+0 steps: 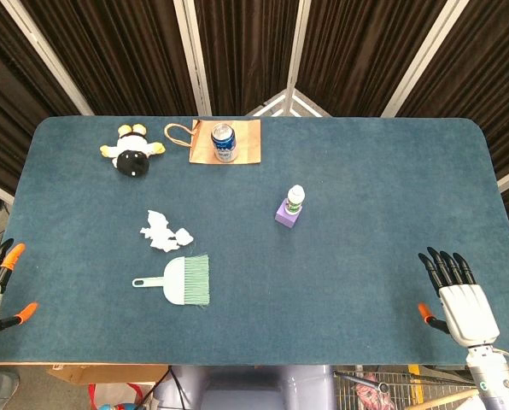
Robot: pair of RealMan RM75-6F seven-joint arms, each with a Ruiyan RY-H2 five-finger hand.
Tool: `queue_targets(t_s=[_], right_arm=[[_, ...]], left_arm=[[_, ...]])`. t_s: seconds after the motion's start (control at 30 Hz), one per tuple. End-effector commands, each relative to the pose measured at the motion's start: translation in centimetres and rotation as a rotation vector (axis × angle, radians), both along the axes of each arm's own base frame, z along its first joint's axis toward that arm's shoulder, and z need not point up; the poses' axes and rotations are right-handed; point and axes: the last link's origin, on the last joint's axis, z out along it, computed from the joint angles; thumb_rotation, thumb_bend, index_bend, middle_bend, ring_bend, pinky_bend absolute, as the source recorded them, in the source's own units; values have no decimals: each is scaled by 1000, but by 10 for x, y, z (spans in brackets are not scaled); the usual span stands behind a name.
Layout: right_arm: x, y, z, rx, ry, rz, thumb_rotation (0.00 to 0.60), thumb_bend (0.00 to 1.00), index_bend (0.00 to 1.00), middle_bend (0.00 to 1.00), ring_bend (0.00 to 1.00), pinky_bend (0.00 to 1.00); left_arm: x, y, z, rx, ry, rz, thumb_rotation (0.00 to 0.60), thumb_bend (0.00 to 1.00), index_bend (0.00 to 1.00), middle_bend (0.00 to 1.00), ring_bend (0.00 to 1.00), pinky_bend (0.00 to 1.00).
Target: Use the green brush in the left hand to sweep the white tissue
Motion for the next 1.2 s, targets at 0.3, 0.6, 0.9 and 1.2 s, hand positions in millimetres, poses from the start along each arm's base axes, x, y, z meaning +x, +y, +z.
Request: queue_targets(t_s=[0.3, 0.6, 0.9, 1.2], right_arm=[[1, -1, -1, 0, -7, -2, 600, 321, 0, 0, 0, 12], [1, -1, -1, 5, -5, -2, 600, 321, 0, 0, 0, 12], [1, -1, 0, 4, -14, -7, 600, 321, 0, 0, 0, 12], [0, 0, 2, 1, -29, -13, 600, 321, 0, 0, 0, 12]], left_arm=[[0, 0, -1, -11, 7, 7, 600, 0, 0, 12, 29, 127], [25, 23, -23, -87, 49, -7, 600, 93, 209, 750, 813, 868], [73, 58, -83, -242, 36, 19, 600, 293, 517, 1000, 1000, 1000], [92, 73, -136, -333, 59, 120, 600, 373, 460, 1000, 1000, 1000]])
